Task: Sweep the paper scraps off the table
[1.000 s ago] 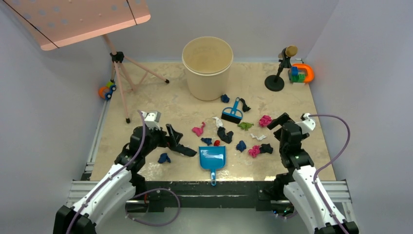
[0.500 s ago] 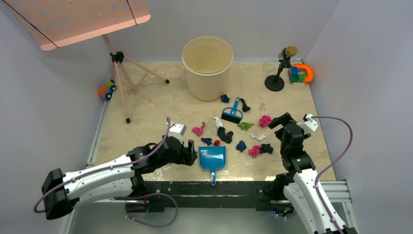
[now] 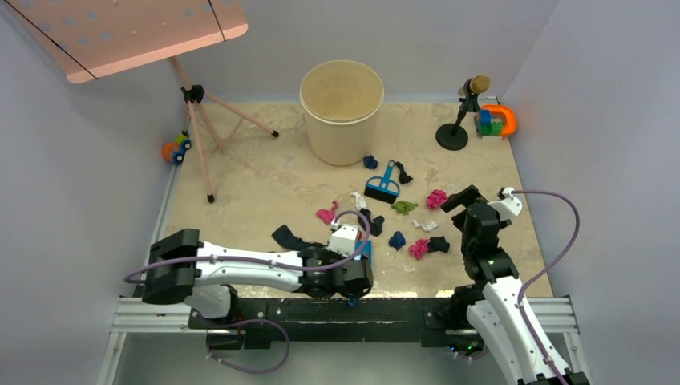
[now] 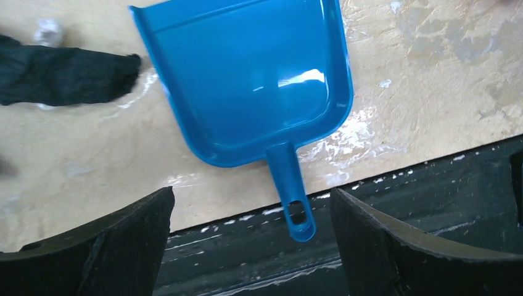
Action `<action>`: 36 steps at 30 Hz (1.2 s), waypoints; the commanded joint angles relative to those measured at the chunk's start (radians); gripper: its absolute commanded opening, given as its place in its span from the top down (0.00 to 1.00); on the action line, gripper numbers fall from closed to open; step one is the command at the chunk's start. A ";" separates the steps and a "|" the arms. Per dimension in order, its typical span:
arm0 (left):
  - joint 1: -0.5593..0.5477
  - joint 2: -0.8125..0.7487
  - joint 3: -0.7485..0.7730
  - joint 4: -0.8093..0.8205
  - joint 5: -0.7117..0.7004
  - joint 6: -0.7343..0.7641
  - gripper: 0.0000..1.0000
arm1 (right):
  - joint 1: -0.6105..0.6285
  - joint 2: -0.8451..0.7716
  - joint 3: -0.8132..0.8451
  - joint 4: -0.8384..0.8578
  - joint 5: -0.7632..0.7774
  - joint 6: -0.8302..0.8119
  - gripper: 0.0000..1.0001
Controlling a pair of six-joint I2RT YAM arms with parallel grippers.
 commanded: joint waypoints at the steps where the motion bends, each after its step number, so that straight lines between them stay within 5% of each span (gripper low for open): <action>1: -0.010 0.112 0.073 0.007 -0.002 -0.076 0.01 | 0.004 -0.010 0.026 0.016 0.017 0.015 0.02; 9: -0.012 0.249 0.098 0.113 0.074 -0.113 0.21 | 0.004 -0.007 0.027 0.018 0.015 0.015 0.02; 13: -0.010 0.231 0.088 0.115 0.039 -0.123 0.74 | 0.004 -0.008 0.027 0.018 0.014 0.015 0.02; 15: -0.010 0.217 0.084 0.096 0.028 -0.135 0.82 | 0.004 -0.008 0.026 0.019 0.014 0.014 0.02; 26: 0.046 -0.170 0.054 -0.223 -0.075 -0.082 0.87 | 0.004 -0.011 0.023 0.025 0.013 0.009 0.02; 36: 0.520 -0.505 -0.080 -0.173 -0.096 0.340 0.89 | 0.004 -0.008 0.024 0.025 0.017 0.006 0.03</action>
